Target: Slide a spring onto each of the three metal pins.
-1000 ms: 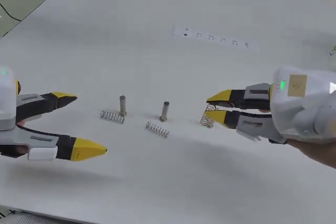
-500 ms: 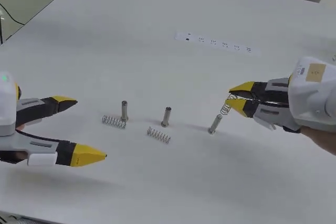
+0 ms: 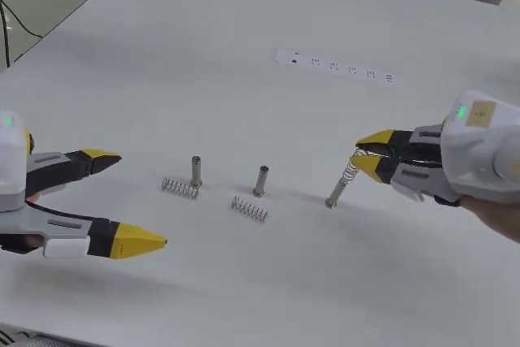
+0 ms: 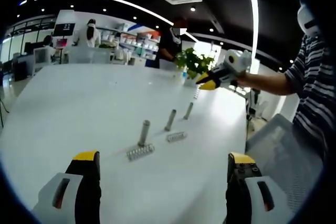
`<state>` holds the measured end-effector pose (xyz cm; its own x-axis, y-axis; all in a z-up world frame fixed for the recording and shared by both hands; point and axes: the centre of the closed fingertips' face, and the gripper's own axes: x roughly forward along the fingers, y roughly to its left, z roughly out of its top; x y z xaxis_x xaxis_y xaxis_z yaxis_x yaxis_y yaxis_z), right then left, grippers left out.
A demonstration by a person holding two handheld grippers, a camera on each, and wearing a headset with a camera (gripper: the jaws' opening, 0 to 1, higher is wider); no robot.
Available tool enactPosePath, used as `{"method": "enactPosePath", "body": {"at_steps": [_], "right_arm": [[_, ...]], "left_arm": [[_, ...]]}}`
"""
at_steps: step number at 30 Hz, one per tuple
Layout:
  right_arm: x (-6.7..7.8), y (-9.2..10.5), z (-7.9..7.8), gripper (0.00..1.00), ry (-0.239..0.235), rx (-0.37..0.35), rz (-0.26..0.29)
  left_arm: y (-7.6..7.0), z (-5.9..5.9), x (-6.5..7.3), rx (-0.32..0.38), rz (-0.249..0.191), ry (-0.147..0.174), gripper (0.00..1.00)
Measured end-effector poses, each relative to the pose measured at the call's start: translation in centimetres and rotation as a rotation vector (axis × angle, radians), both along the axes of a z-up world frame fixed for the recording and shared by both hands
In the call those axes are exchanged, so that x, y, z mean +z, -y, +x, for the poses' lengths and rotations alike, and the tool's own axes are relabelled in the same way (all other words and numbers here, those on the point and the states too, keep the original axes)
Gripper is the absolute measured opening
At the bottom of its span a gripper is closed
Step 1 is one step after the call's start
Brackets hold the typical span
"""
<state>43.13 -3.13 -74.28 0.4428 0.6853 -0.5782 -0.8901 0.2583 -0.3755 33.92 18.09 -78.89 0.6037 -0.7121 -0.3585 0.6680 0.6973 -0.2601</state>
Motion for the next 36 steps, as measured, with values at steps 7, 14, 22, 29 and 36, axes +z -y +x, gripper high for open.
{"method": "enactPosePath", "body": {"at_steps": [7, 14, 22, 29, 36], "right_arm": [[-0.3, 0.0, 0.1, 0.07, -0.012, -0.006, 0.003], [-0.7, 0.0, 0.3, 0.07, -0.026, -0.014, 0.011], [-1.4, 0.1, 0.5, 0.07, -0.042, -0.023, 0.01], [-2.8, 0.1, 0.3, 0.07, -0.063, -0.024, -0.002], [-4.9, 0.4, 0.5, 0.07, -0.097, -0.037, -0.026]], "left_arm": [[0.0, -0.2, 0.0, 0.003, -0.002, -0.003, 0.98], [-0.1, -0.2, 0.0, 0.005, 0.001, -0.002, 0.98], [-0.1, -0.2, 0.1, 0.008, 0.0, -0.001, 0.98], [0.0, -0.3, -0.1, 0.012, 0.0, -0.007, 0.98], [0.0, -0.4, -0.1, 0.012, 0.0, -0.009, 0.98]]}}
